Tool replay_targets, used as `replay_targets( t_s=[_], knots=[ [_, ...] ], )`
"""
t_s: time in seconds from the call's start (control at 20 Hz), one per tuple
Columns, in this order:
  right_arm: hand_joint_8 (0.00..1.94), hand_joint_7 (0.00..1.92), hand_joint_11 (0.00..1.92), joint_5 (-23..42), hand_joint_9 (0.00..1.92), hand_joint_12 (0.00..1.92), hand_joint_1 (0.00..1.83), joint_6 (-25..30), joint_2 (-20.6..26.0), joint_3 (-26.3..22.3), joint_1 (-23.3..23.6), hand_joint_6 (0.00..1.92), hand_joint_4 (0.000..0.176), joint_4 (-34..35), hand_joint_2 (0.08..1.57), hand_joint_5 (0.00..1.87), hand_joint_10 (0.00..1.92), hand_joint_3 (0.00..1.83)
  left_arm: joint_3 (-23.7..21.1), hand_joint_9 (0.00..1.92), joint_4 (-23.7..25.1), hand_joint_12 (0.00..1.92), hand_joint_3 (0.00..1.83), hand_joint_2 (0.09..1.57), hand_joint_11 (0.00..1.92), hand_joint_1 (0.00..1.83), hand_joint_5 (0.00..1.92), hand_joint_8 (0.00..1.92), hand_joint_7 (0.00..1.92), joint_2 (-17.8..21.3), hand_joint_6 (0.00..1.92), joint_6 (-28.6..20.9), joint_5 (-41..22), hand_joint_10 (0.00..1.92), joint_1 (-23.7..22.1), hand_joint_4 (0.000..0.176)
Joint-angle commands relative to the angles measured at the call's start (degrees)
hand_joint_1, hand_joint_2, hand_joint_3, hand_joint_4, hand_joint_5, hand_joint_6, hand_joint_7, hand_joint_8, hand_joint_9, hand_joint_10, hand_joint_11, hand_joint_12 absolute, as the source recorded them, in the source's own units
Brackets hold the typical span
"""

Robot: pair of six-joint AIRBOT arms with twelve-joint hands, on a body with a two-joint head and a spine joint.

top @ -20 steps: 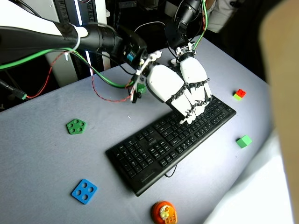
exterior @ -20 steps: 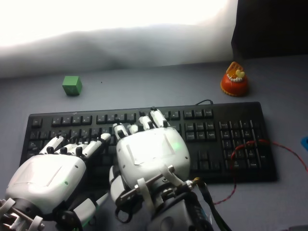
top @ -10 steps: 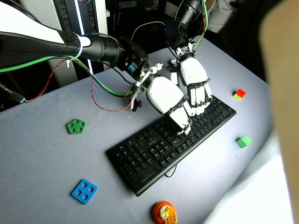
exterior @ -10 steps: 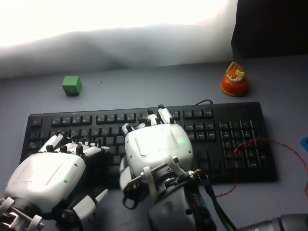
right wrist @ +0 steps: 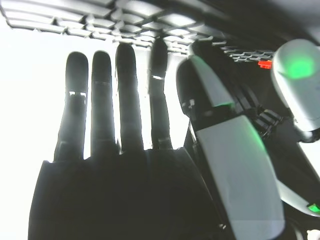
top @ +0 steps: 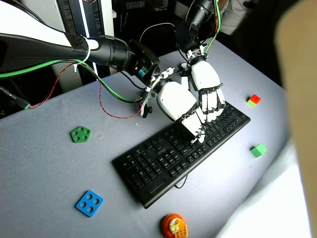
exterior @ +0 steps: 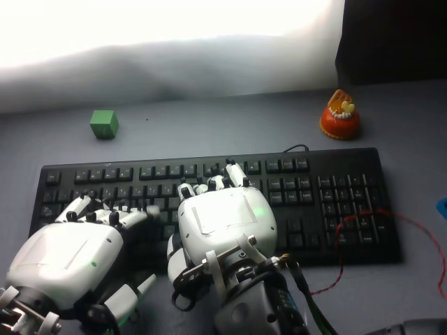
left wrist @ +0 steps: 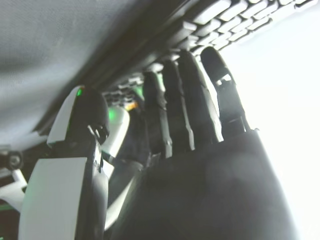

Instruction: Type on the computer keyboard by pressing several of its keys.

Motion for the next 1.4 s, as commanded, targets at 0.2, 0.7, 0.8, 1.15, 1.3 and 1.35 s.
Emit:
replay_targets(
  t_s=[0.2, 0.7, 0.8, 1.15, 1.3, 1.35],
  knots=[
    [0.01, 0.47, 0.00, 2.0, 0.37, 1.32, 0.41, 0.6, -0.1, 0.4, -0.8, 0.28, 0.000, -5.3, 1.49, 0.46, 0.17, 0.00, -0.3, 0.42, 2.0, 1.10, 0.00, 1.40, 0.00, 0.71, 0.47, 0.01, 0.42, 0.6, 0.11, -0.4, -4.3, 0.03, 0.2, 0.000],
    [0.00, 0.37, 0.00, 2.2, 0.42, 1.45, 0.33, 0.5, -0.1, 0.4, -1.2, 0.16, 0.000, -6.2, 1.51, 0.28, 0.20, 0.00, -0.5, 0.53, 2.0, 1.29, 0.00, 1.44, 0.00, 0.69, 0.27, 0.00, 0.42, 0.7, 0.01, -0.6, -4.4, 0.05, 0.3, 0.000],
    [0.00, 0.36, 0.00, 2.3, 0.41, 1.46, 0.37, 0.3, -0.1, 0.4, -1.2, 0.15, 0.000, -6.3, 1.50, 0.28, 0.21, 0.00, -0.4, 0.52, 2.0, 1.33, 0.00, 1.44, 0.00, 0.69, 0.25, 0.00, 0.38, 0.7, 0.01, -0.6, -4.4, 0.04, 0.3, 0.000],
    [0.00, 0.37, 0.00, 2.7, 0.44, 1.48, 0.29, -0.9, 0.0, 0.4, -1.1, 0.16, 0.000, -6.3, 1.52, 0.33, 0.28, 0.01, -0.5, 0.48, 2.0, 1.25, 0.00, 1.40, 0.00, 0.74, 0.30, 0.00, 0.40, 0.7, 0.00, -0.6, -4.4, 0.02, 0.4, 0.000],
    [0.00, 0.38, 0.00, 2.9, 0.45, 1.52, 0.26, -1.4, 0.8, 0.2, -0.3, 0.15, 0.000, -6.3, 1.53, 0.32, 0.31, 0.00, -0.5, 0.50, 2.0, 1.30, 0.00, 1.37, 0.00, 0.75, 0.24, 0.00, 0.39, 0.7, 0.00, -0.9, -4.4, 0.02, 0.6, 0.008],
    [0.01, 0.39, 0.00, 3.0, 0.45, 1.52, 0.25, -1.4, 1.4, -0.2, 0.2, 0.16, 0.000, -6.3, 1.53, 0.33, 0.31, 0.00, -0.5, 0.50, 2.0, 1.32, 0.00, 1.36, 0.00, 0.74, 0.23, 0.00, 0.38, 0.7, 0.00, -1.0, -4.4, 0.02, 0.6, 0.010]
  ],
)
